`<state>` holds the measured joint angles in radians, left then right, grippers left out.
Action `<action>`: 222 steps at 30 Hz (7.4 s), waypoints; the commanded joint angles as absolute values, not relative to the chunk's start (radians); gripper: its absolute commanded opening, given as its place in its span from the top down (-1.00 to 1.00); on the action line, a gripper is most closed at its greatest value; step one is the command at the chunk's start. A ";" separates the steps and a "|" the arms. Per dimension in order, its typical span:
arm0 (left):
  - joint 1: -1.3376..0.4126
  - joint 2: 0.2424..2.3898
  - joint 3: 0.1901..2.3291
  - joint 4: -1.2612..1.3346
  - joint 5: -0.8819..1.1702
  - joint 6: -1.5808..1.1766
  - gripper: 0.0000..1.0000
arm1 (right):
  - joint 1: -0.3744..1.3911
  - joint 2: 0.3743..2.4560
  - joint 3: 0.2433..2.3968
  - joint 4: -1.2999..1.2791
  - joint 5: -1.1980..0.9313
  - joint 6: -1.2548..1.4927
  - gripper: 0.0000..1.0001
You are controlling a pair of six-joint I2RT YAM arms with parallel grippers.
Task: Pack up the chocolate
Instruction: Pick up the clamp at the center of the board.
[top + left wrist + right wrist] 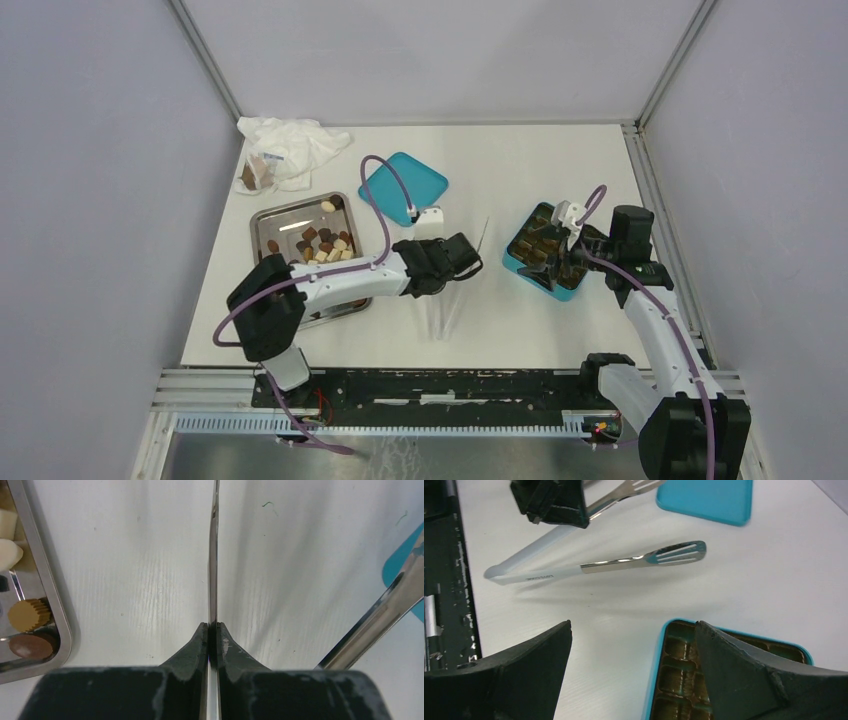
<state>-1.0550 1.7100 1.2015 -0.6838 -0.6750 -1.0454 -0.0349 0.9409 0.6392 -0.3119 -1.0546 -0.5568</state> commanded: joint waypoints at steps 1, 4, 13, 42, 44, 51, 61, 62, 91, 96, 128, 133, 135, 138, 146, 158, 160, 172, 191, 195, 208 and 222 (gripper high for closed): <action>-1.044 1.591 1.126 -0.468 -0.688 -0.896 0.96 | -0.038 0.941 0.652 -0.363 -1.238 -0.654 -0.96; -0.991 1.507 1.038 -0.316 -0.543 -0.833 0.96 | -0.038 0.942 0.642 -0.364 -1.271 -0.663 -0.96; -0.743 1.352 0.801 0.218 0.116 -0.768 0.96 | -0.038 0.937 0.621 -0.356 -1.309 -0.671 -0.96; -0.671 1.484 0.727 1.198 0.670 -1.042 0.96 | -0.006 0.988 0.545 0.224 -1.301 0.034 -0.96; -0.673 1.536 0.743 1.297 0.691 -1.100 0.96 | 0.050 0.983 0.520 0.359 -1.258 0.183 -0.96; -0.679 1.585 0.779 1.359 0.629 -1.095 0.96 | 0.188 1.019 0.568 0.488 -1.199 0.401 -0.94; -0.730 1.494 0.770 1.230 0.535 -0.966 0.96 | 0.280 1.077 0.543 0.910 -1.151 0.848 -0.67; -0.733 1.489 0.766 1.230 0.529 -0.962 0.96 | 0.293 1.077 0.547 0.905 -1.142 0.853 -0.64; -0.764 1.018 0.486 1.026 0.153 -0.770 -1.00 | 0.345 1.131 0.580 0.962 -1.086 1.134 1.00; -0.764 0.919 0.482 0.935 0.308 -0.694 -1.00 | 0.343 1.160 0.604 0.970 -1.087 1.215 1.00; -0.922 1.324 0.642 1.235 0.166 -0.776 -0.94 | 0.356 1.226 0.646 0.907 -1.101 1.247 1.00; -0.922 1.389 0.672 1.307 0.181 -0.817 -0.79 | 0.357 1.227 0.646 0.908 -1.102 1.244 1.00; -0.921 1.405 0.674 1.333 0.189 -0.832 -0.72 | 0.357 1.229 0.646 0.909 -1.104 1.244 1.00; -0.922 1.412 0.673 1.351 0.190 -0.843 -0.62 | 0.357 1.230 0.647 0.910 -1.104 1.242 1.00; -0.922 1.415 0.695 1.297 0.216 -0.838 -0.64 | 0.357 1.233 0.655 0.856 -1.107 1.199 1.00; -0.923 1.475 0.724 1.383 0.217 -0.866 -0.65 | 0.359 1.230 0.646 0.856 -1.088 1.202 0.97; -0.922 1.476 0.716 1.400 0.207 -0.870 -0.60 | 0.359 1.228 0.643 0.856 -1.086 1.200 0.95; -0.892 1.388 0.665 1.409 0.171 -0.893 -0.42 | 0.356 1.146 0.661 0.634 -1.091 0.931 0.04; -0.812 1.354 0.615 1.427 0.282 -0.992 -0.40 | 0.151 0.995 0.747 0.439 -1.254 0.565 -0.54; -0.787 1.348 0.607 1.424 0.300 -1.004 -0.39 | 0.127 0.996 0.795 0.325 -1.269 0.465 -0.62; -0.770 1.453 0.703 1.440 0.612 -1.057 -0.34 | 0.152 1.117 0.953 0.356 -1.214 0.597 -0.59; -0.796 1.511 0.755 1.436 0.734 -1.048 -0.33 | 0.266 1.191 1.003 0.265 -1.097 0.605 -0.57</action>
